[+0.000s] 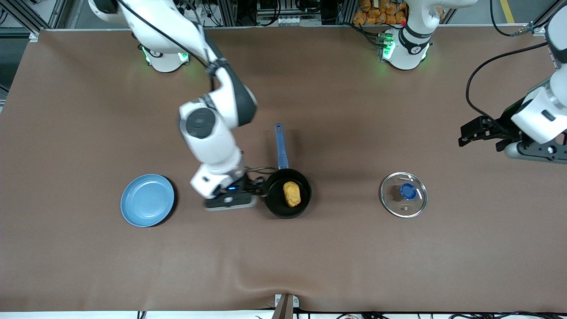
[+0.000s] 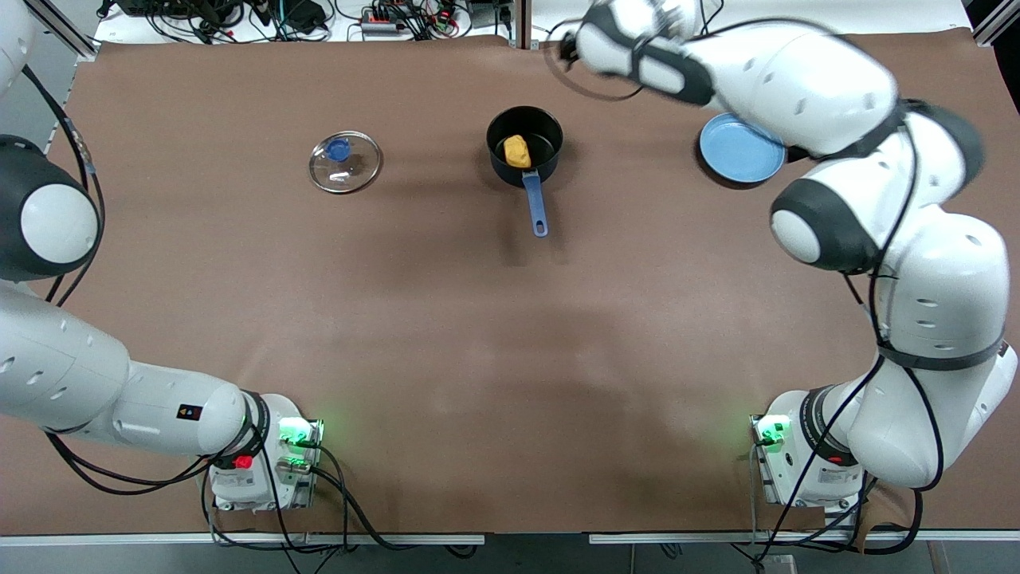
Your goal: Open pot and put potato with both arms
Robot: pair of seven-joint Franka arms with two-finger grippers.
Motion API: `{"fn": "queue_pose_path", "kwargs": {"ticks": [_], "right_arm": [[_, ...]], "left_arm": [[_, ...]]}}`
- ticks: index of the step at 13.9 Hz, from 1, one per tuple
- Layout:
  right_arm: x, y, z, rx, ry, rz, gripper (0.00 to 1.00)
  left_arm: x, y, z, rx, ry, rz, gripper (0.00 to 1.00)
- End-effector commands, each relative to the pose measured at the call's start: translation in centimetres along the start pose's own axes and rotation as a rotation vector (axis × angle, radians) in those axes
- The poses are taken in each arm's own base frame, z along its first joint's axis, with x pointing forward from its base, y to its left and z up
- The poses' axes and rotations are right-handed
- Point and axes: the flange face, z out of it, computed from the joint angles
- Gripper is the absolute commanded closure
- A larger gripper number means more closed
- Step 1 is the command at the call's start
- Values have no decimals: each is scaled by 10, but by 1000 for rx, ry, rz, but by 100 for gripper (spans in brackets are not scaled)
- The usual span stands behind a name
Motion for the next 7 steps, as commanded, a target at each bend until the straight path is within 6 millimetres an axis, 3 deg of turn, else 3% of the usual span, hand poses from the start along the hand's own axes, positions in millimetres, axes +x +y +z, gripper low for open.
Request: {"fn": "queue_pose_path", "kwargs": {"ticks": [1,3,7], "right_arm": [[14,72,-54,-53,-63,-13,0],[23,117,-86,-51,-86,-17,0],[25,205,-125,-81,-175,53,0]], "left_arm": [[2,4,-13,21,-17,-12,0],[2,8,-16,20,-16,-25,0],[2,10,-16,17,-16,-22,0]]}}
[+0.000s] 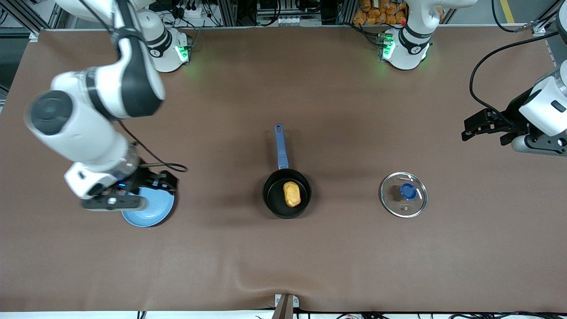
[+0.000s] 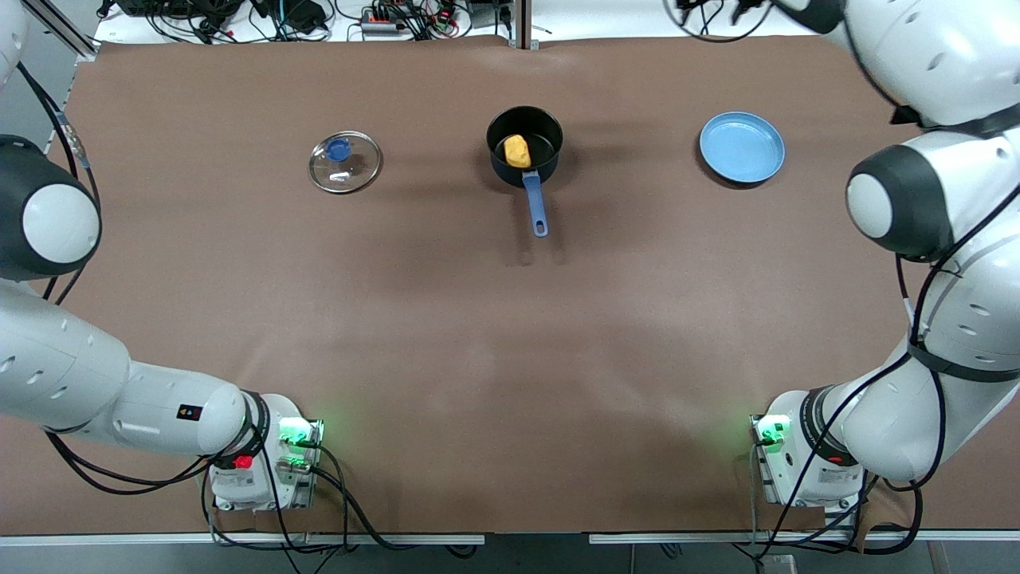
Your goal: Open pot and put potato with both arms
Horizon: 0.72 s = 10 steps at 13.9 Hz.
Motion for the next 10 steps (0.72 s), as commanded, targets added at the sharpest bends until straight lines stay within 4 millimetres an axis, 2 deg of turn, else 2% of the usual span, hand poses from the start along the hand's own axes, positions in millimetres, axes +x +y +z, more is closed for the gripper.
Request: {"fn": "queue_pose_path", "kwargs": {"ticks": [1,4,6,7,8,10], "right_arm": [[-8,54,-20,-26,-38,15,0],[-25,96,-50,2,-23,3,0],[-36,121,-71,25,-5,-6,0],[-44,133,-78,34,-4,-15,0],[-50,143,-84,27,0,-8,0],[-58,153,-97,-14,15,-18,0]], "left_arm": [[3,5,-4,20,-8,-5,0],[4,-1,-3,19,-8,-22,0],[4,2,-3,24,-7,-67,0],[2,5,-8,25,7,-88,0],[-3,-2,-19,23,24,-92,0],[-14,-11,-39,19,74,-97,0]]}}
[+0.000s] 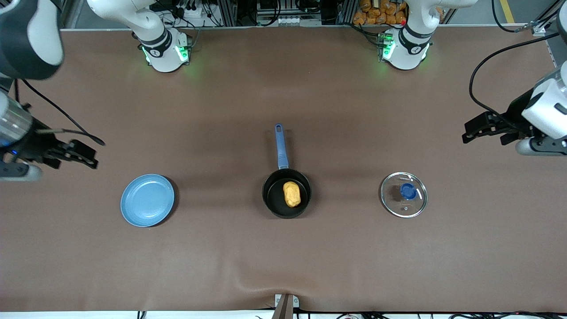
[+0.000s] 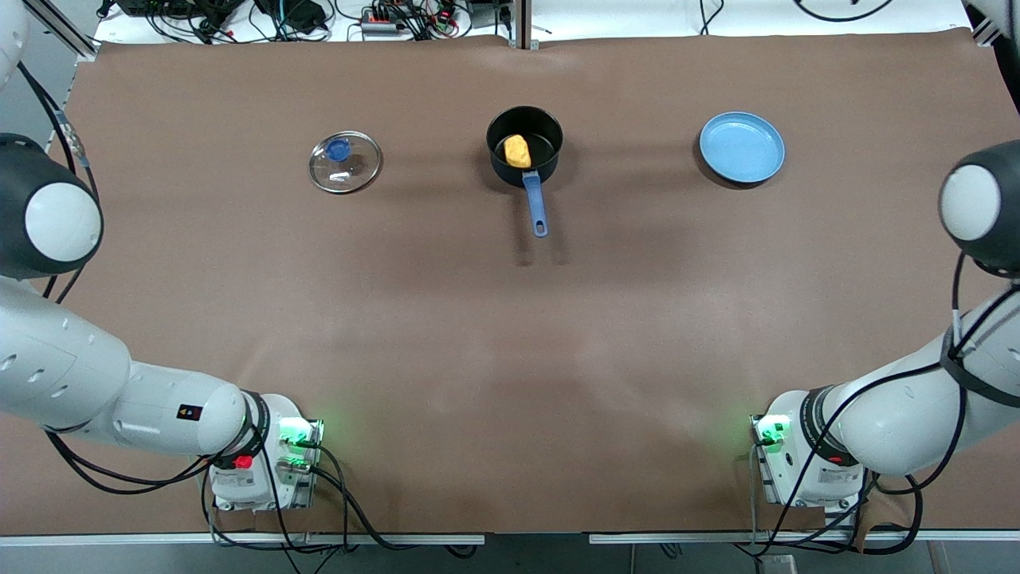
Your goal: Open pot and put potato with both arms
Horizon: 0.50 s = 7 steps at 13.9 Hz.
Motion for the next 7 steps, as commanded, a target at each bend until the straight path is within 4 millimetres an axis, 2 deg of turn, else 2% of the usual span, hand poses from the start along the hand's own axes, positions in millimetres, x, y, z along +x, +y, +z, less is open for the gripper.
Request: {"fn": "queue_pose_path", "kwargs": {"ticks": [1,2,5,7], "right_arm": [[-19,11,-16,-24,12,-22,0],[-22,13,-19,-31,6,-22,0],[-33,17,-32,-100,20,-53,0],[-33,17,-33,-106,23,-52,0]], "left_arm": [[-22,-13,-27,14,48,-9,0],[-29,-15,-31,12,55,-3,0],[-29,-15,-34,13,63,-5,0],[-29,-15,-33,13,63,-7,0]]}}
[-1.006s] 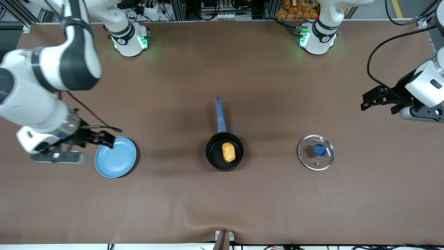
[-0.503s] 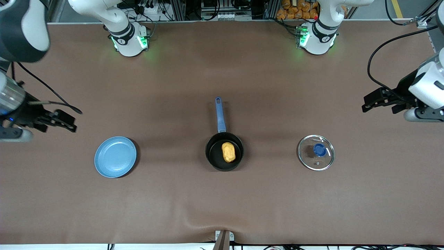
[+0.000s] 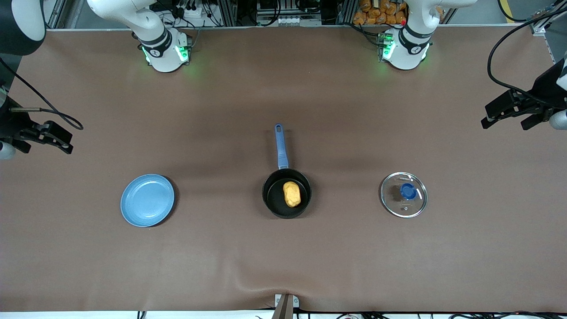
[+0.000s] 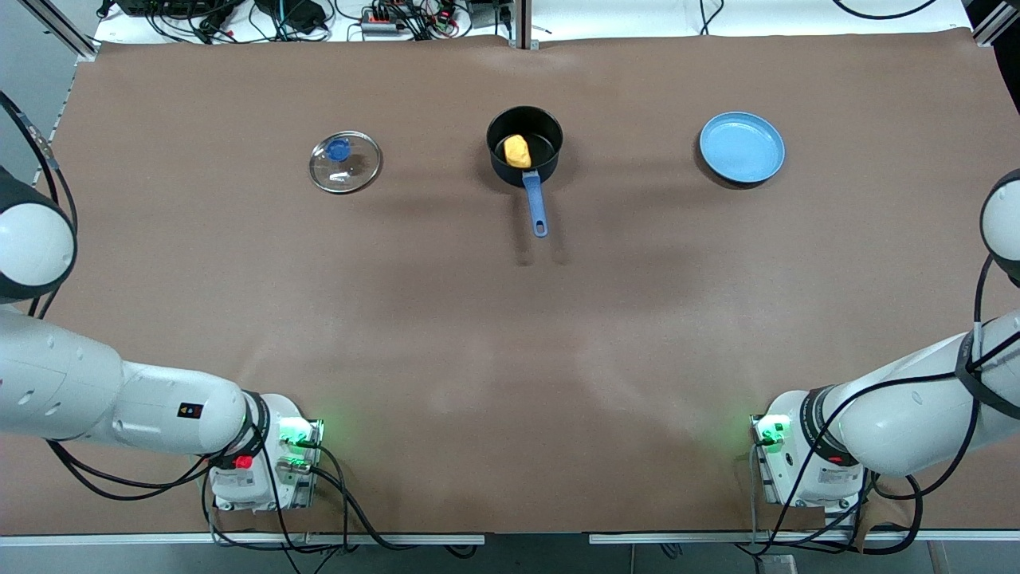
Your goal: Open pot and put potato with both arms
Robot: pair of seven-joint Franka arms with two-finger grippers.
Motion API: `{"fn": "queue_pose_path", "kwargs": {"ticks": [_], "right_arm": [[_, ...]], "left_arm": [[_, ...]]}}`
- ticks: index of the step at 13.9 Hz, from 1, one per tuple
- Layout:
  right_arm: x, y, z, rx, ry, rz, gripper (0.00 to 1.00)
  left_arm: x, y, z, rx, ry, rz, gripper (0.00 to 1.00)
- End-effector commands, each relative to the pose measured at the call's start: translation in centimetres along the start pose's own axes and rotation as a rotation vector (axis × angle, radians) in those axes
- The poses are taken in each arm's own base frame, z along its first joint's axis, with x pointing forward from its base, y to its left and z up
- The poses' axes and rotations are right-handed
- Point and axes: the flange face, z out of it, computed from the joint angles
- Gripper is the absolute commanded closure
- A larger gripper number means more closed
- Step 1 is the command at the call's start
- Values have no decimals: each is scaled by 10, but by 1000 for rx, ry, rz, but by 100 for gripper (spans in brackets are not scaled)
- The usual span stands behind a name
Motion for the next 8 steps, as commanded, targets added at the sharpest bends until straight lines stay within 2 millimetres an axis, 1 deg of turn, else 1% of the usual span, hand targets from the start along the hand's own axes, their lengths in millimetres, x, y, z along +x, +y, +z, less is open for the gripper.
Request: {"fn": "queue_pose_path", "kwargs": {"ticks": [1,4,8], "right_arm": [[-12,0,-5,-12,1,-19,0],[-15,-1,-8,-4,-2,-19,0],[-14,2,0,32,4,-2,0]], "left_arm": [[-3,1,0,21,13,8,0],[-3,2,1,19,11,7,0],[-2,2,3,21,10,6,0]]}}
